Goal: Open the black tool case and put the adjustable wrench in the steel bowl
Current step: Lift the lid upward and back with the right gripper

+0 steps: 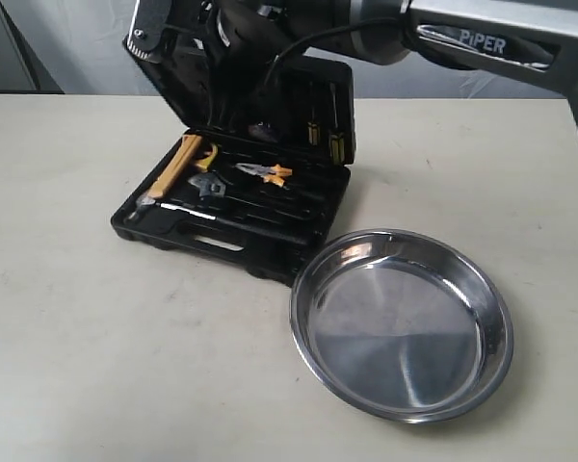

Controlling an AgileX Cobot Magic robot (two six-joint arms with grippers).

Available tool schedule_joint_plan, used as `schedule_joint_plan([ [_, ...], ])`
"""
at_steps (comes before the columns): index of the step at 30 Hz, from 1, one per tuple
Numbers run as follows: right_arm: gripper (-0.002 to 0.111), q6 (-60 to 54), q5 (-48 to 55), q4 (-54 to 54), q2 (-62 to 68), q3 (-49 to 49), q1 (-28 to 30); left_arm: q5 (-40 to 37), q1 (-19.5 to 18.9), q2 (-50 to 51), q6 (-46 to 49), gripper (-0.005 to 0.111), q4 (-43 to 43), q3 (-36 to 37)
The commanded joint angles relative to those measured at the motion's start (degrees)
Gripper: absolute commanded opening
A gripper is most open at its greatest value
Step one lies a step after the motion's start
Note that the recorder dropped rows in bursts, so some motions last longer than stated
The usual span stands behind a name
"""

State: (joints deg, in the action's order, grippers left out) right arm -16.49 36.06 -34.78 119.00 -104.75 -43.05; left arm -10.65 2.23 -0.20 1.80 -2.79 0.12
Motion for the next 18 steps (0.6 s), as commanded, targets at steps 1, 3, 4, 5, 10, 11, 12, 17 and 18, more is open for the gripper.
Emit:
schedule_joint_plan([
  [1, -0.001, 1.14, -2.35, -3.43, 1.76, -0.29, 3.21, 0.36, 0.21, 0.2, -0.08, 0.0, 0.12, -0.12],
  [3, -0.001, 1.14, -2.35, -3.95, 2.42, -0.29, 3.88, 0.36, 0.21, 0.2, -0.08, 0.0, 0.12, -0.12],
  [4, -0.001, 1.14, -2.35, -4.22, 2.57, -0.29, 4.29, 0.36, 0.21, 0.2, -0.08, 0.0, 0.12, -0.12],
  [5, -0.001, 1.25, -2.35, -4.22, 2.96, -0.29, 4.4, 0.36, 0.21, 0.2, -0.08, 0.0, 0.12, -0.12],
  [10, -0.001, 3.36, -1.72, -4.49, 3.1, -0.29, 5.07, 0.36, 0.21, 0.2, -0.08, 0.0, 0.12, -0.12],
  [11, -0.001, 3.58, -1.31, -4.25, 3.1, -0.29, 5.07, 0.36, 0.21, 0.2, -0.08, 0.0, 0.12, -0.12],
  [12, -0.001, 3.57, -0.81, -3.84, 3.1, -0.29, 5.07, 0.36, 0.21, 0.2, -0.08, 0.0, 0.12, -0.12],
  [17, -0.001, 2.96, -0.69, 2.51, 2.99, -0.29, 4.78, 0.36, 0.21, 0.2, -0.08, 0.0, 0.12, -0.12],
  [18, -0.001, 2.75, -0.69, 3.55, 2.98, -0.29, 4.61, 0.36, 0.21, 0.2, -0.08, 0.0, 0.12, -0.12],
])
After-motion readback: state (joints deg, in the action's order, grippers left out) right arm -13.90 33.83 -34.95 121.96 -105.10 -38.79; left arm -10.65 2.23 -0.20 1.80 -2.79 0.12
